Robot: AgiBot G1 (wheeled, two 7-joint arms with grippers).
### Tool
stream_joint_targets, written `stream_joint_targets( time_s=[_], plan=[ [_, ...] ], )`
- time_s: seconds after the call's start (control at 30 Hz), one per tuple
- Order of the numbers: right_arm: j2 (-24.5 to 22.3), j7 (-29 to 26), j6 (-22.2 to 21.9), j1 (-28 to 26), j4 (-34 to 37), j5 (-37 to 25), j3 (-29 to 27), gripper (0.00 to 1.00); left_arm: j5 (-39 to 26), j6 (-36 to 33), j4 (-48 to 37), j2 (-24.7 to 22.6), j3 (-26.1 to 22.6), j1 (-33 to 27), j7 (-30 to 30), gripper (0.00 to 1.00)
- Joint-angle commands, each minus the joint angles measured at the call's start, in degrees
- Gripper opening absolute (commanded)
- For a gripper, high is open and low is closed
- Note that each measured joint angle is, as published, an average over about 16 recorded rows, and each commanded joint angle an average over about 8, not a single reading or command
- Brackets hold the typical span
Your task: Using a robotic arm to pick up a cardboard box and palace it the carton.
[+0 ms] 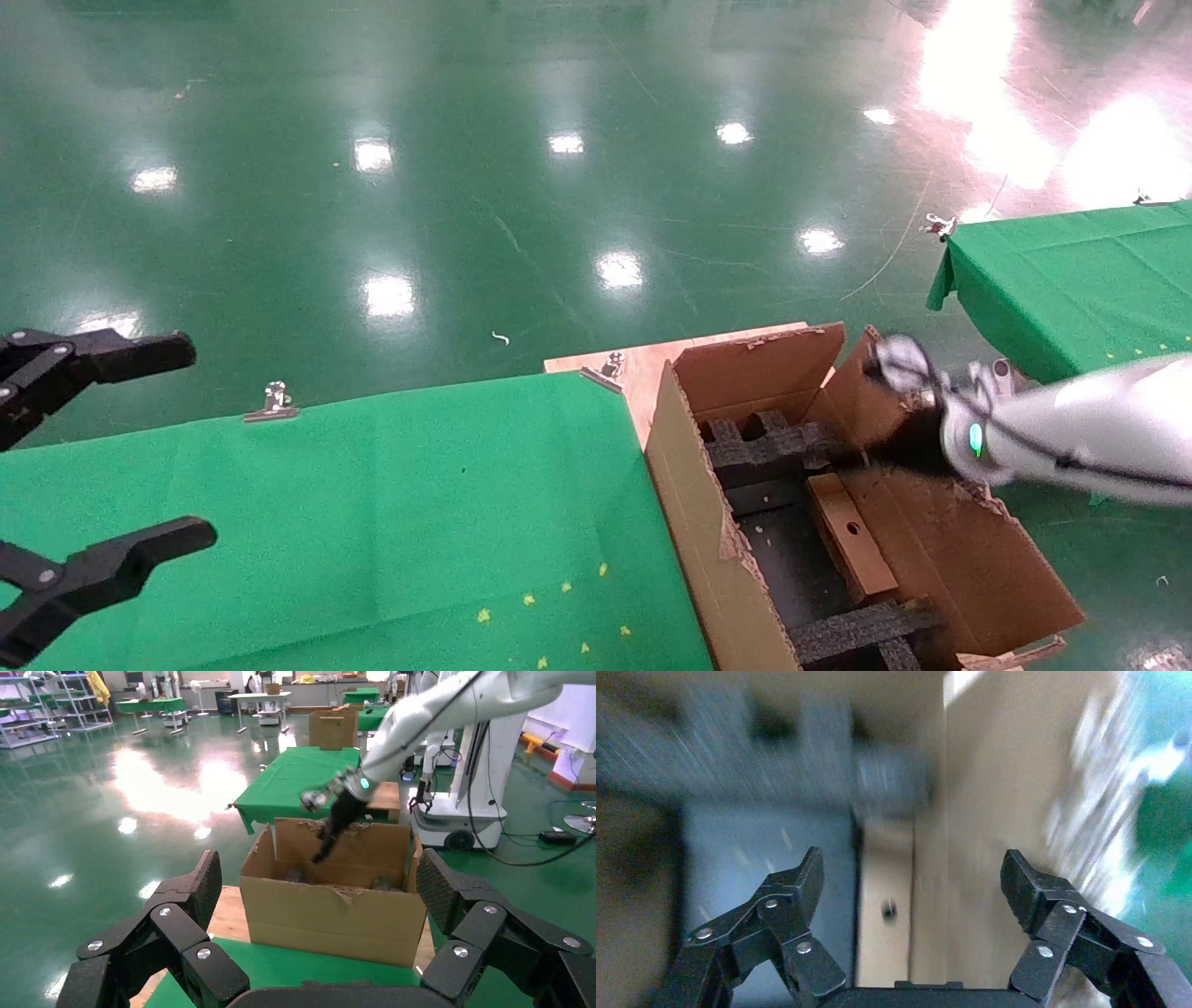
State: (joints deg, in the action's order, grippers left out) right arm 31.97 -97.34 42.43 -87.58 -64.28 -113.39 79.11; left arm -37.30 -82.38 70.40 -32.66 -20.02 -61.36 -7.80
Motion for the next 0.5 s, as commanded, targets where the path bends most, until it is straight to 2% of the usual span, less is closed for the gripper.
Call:
stream_joint_targets(
  time_s=[0.03,0.23,0.33,0.5],
  plan=[
    [-0.6,0.0,-0.1,-1.9,-1.8,-0.4,-0.9,1.0,0.0,0.0,0.0,0.0,0.0,0.0,0.0,1.0],
    [-3.2,5.2,1.2,-7.4,-10.2,7.5,-4.3,1.0,0.0,0.0,0.0,0.0,0.0,0.0,0.0,1.0],
    [-4.1,10.2,3.2,-9.6,-12.4,15.0,-6.2,1.0,0.0,0.0,0.0,0.0,0.0,0.0,0.0,1.0],
    [-5.4,19.9,9.1,-12.4,-12.8,29.7,-9.8,1.0,0.0,0.0,0.0,0.0,0.0,0.0,0.0,1.0]
  ],
)
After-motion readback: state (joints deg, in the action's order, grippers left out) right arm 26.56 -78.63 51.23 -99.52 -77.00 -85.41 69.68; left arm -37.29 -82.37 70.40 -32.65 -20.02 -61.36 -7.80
